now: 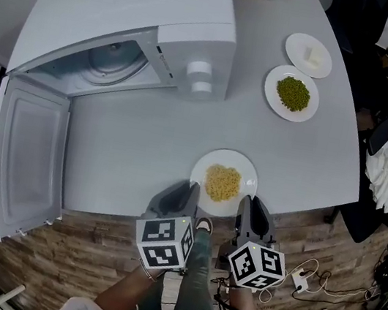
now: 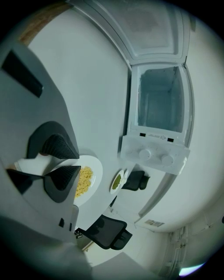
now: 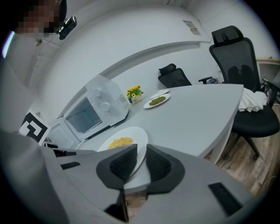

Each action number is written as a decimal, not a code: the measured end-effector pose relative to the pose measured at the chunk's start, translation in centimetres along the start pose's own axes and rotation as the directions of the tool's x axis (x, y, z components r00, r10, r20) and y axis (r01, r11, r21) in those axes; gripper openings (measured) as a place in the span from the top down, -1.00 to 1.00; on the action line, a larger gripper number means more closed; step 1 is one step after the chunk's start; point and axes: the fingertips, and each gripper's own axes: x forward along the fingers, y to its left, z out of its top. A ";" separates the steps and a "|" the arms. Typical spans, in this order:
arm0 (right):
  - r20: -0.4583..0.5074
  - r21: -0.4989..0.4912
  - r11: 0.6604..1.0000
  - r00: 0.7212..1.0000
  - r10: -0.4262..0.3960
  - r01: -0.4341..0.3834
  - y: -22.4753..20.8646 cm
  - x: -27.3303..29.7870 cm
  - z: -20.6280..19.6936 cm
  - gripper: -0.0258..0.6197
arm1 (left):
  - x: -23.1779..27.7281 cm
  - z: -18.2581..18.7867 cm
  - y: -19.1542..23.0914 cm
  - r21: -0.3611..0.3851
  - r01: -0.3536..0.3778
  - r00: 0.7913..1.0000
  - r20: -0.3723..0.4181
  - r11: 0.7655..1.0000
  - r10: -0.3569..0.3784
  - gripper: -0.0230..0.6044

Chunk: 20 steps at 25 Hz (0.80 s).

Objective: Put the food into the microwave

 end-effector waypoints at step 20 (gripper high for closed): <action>0.009 -0.092 0.987 0.991 0.132 -0.130 10.5 0.3 2.5 0.73 | -6.1 3.9 7.3 -0.185 -0.041 0.989 0.131 0.982 0.066 -0.07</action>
